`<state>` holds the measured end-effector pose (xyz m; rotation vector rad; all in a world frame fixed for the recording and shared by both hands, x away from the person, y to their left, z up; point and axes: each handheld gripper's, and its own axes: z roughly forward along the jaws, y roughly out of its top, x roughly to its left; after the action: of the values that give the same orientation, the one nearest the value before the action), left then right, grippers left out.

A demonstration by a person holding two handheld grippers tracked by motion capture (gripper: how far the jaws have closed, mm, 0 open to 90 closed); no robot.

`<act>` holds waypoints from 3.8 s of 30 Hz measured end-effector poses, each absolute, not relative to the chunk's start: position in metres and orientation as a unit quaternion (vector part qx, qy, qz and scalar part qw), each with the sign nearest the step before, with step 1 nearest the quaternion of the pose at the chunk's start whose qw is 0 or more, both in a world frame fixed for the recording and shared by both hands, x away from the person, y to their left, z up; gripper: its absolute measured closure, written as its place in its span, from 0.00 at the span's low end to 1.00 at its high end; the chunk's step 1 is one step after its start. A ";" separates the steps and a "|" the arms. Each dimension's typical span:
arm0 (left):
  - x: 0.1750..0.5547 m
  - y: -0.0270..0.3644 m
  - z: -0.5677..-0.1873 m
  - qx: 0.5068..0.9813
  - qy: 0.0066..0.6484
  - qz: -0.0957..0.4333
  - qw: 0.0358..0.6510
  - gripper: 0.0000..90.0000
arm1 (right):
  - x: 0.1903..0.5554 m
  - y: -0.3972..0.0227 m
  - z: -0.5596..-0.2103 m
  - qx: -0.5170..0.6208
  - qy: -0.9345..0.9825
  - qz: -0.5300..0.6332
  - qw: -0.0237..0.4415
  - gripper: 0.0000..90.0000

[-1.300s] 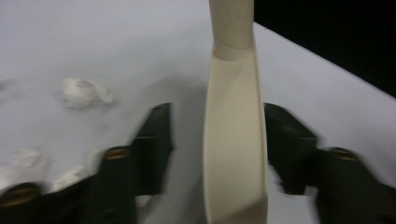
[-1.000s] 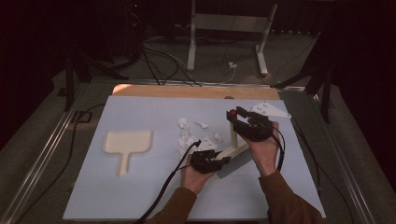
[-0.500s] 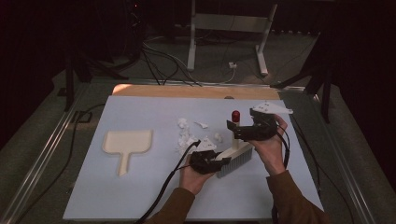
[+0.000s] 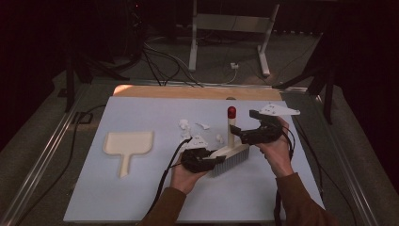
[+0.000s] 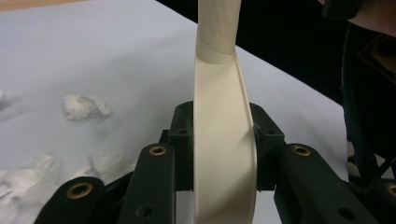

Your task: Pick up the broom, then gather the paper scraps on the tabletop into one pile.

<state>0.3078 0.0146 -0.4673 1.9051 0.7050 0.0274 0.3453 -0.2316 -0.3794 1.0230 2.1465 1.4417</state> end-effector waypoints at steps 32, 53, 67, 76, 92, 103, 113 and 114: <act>0.321 0.101 -0.437 0.807 0.206 -0.025 0.552 0.77 | 0.360 -0.184 -0.413 0.217 0.863 0.455 -0.009 0.12; 0.323 0.092 -0.443 0.826 0.156 -0.070 0.537 0.77 | 0.358 -0.177 -0.429 0.097 0.890 0.425 -0.135 0.65; 0.321 0.091 -0.441 0.822 0.214 -0.020 0.528 0.48 | 0.352 -0.173 -0.425 0.116 0.887 0.430 -0.122 0.75; 0.317 0.105 -0.437 0.801 0.266 0.031 0.536 0.19 | 0.353 -0.176 -0.423 0.136 0.884 0.433 -0.108 0.75; 0.310 0.130 -0.433 0.764 0.338 0.121 0.536 0.00 | 0.353 -0.177 -0.423 0.143 0.884 0.436 -0.089 0.75; 0.296 0.161 -0.433 0.714 0.401 0.190 0.541 0.00 | 0.352 -0.178 -0.421 0.143 0.883 0.439 -0.084 0.75; 0.283 0.187 -0.441 0.687 0.442 0.232 0.528 0.01 | 0.352 -0.176 -0.419 0.148 0.879 0.446 -0.076 0.75; 0.282 0.190 -0.442 0.685 0.445 0.233 0.528 0.01 | 0.352 -0.176 -0.419 0.149 0.879 0.447 -0.075 0.75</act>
<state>0.2819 0.1896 -0.4421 1.6368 1.0624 0.5576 0.3520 -0.1763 -0.4185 0.4902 2.9002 1.4763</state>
